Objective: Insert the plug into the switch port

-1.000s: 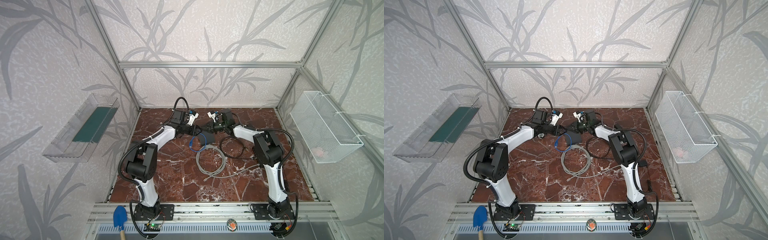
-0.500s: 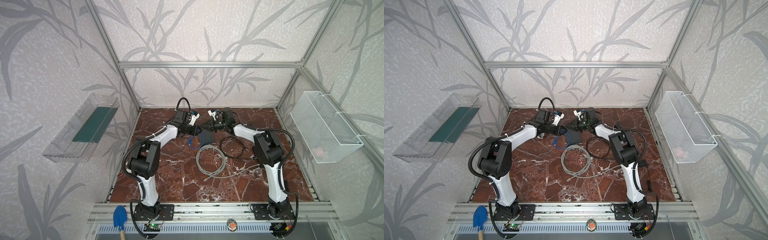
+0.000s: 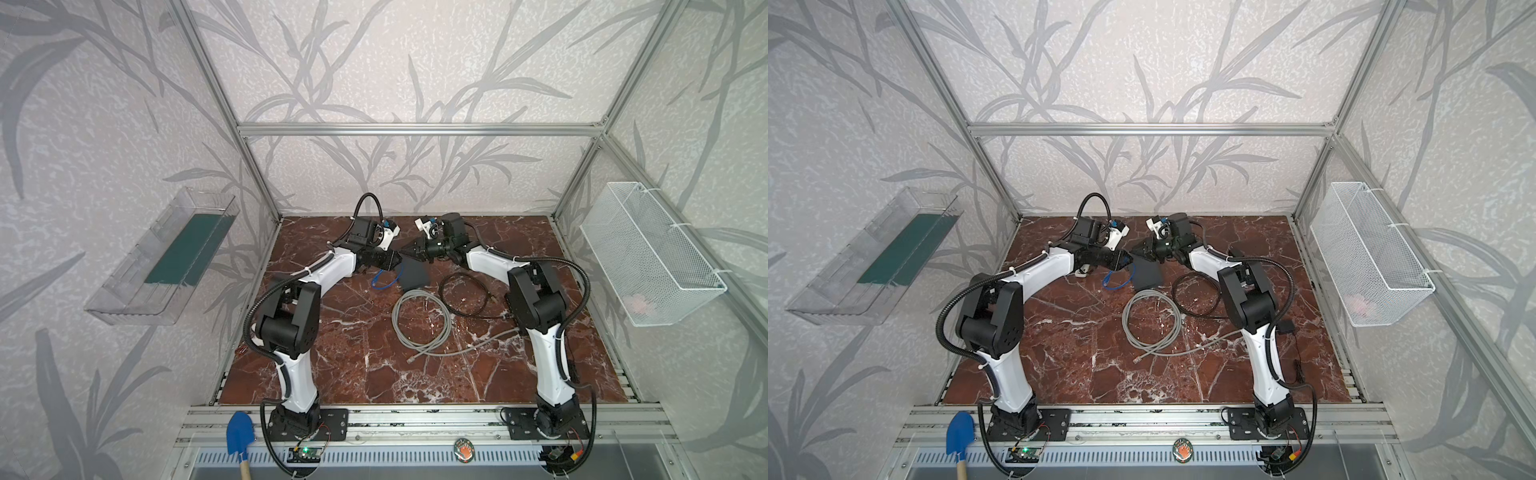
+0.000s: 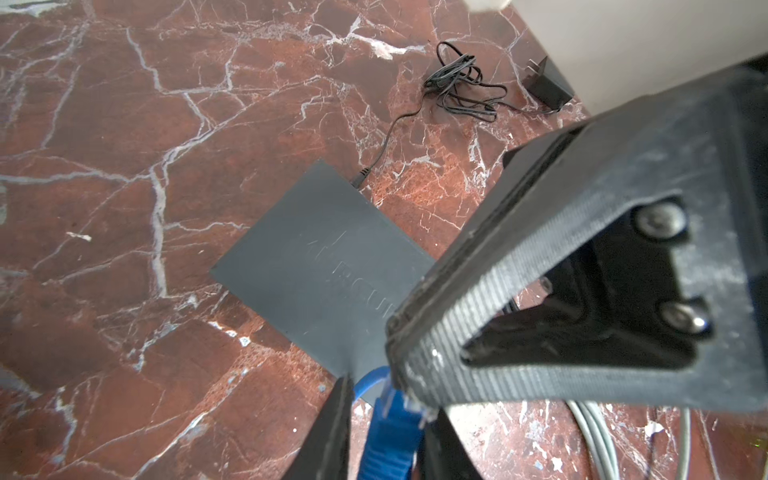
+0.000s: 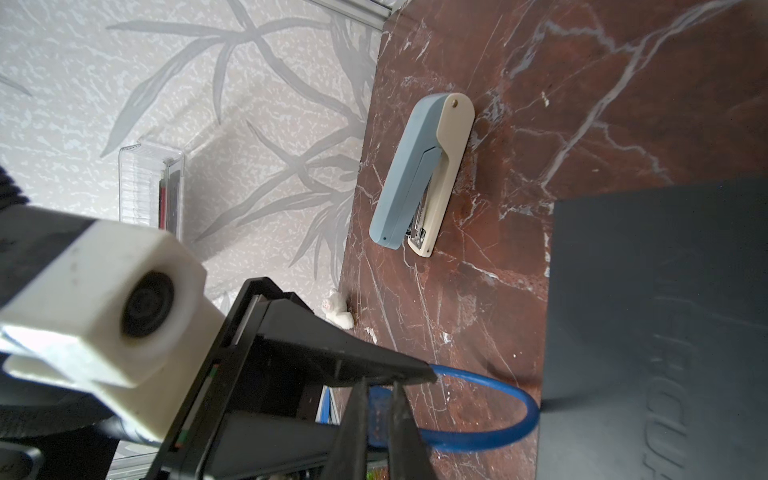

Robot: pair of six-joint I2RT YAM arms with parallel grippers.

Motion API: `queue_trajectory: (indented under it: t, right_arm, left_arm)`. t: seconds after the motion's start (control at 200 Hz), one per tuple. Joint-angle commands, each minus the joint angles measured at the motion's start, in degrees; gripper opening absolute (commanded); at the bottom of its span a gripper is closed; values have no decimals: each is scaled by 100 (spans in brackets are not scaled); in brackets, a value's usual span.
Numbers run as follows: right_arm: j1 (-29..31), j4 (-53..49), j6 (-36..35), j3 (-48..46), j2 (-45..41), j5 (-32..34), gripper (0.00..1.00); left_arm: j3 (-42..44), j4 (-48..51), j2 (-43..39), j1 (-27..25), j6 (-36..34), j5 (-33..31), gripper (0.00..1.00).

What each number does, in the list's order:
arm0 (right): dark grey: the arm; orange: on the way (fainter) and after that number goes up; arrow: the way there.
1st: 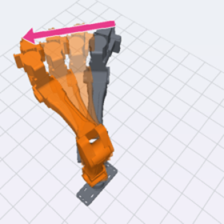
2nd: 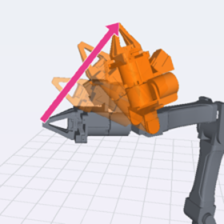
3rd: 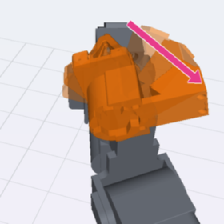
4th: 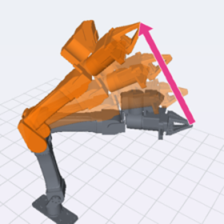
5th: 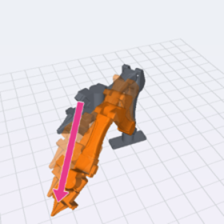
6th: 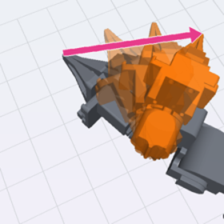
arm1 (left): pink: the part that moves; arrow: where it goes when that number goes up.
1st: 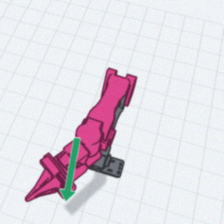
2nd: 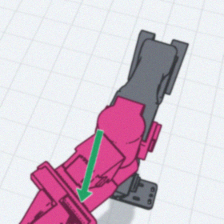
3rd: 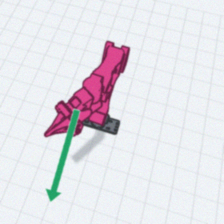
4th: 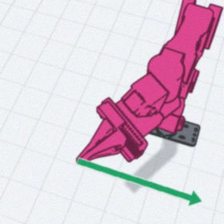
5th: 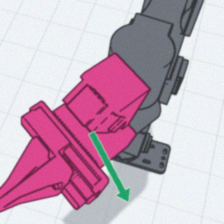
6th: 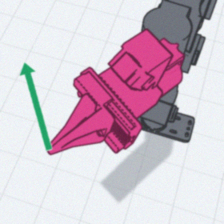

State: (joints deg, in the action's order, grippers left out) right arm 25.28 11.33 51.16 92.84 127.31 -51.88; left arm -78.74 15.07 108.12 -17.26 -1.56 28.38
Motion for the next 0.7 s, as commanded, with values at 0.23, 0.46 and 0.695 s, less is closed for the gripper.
queue_trajectory:
  t: [0.23, 0.46, 0.695]
  right_arm:
    - [-74, 91, 61, 147, -22, 16, 1]
    - [-60, 83, 68, 132, 3, 57, 0]
    - [-41, 37, 60, 154, 25, 63, 0]
  left_arm:
    - [-124, 308, -23, 73, -223, -387, 34]
    - [59, 25, -177, 73, -197, -61, 38]
    - [194, -215, -254, 73, -136, 121, 36]
